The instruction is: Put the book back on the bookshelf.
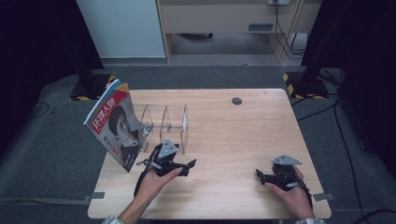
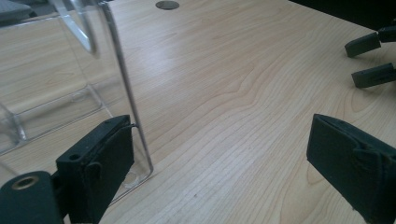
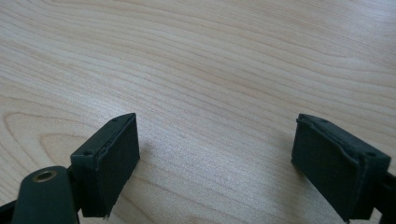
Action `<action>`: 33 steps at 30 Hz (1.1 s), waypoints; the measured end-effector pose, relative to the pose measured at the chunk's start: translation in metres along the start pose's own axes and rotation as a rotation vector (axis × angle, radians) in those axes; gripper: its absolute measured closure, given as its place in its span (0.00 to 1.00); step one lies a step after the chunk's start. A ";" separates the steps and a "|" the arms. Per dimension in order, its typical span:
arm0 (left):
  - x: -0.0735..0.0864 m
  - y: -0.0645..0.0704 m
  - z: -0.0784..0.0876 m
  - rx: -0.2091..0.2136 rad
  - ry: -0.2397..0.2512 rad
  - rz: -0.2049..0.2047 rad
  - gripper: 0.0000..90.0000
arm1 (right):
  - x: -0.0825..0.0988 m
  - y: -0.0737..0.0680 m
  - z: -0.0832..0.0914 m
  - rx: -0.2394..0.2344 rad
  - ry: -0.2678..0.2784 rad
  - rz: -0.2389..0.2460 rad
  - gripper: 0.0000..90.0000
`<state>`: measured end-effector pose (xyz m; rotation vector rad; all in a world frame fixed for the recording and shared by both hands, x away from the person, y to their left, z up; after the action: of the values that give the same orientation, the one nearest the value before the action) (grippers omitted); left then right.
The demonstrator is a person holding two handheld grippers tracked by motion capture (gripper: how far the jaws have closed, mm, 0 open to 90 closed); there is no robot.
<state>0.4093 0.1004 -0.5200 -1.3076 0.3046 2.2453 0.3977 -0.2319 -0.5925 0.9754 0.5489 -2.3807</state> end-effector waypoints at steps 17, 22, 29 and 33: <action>0.023 0.025 -0.026 0.028 -0.136 -0.074 0.09 | 0.000 0.000 0.000 -0.001 -0.002 -0.001 0.16; 0.022 0.043 -0.041 0.044 -0.161 -0.115 0.09 | 0.000 0.000 0.000 0.000 0.000 0.000 0.16; 0.017 0.062 -0.059 0.052 -0.169 -0.156 0.08 | 0.000 -0.001 0.000 -0.001 -0.001 0.000 0.16; 0.014 0.066 -0.069 0.040 -0.173 -0.153 0.09 | 0.000 -0.001 0.000 -0.002 -0.002 0.001 0.16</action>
<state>0.4193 0.0189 -0.5718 -1.0695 0.1794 2.1926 0.3975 -0.2312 -0.5927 0.9725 0.5505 -2.3792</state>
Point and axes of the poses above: each handheld gripper's, and its own axes: z roughly backward along the jaws, x roughly out of its underside, y roughly to its right, the point moved 8 cm from there along -z, roughly forward along the jaws, and after that the axes turned 14 degrees about -x, right-handed, at the moved point
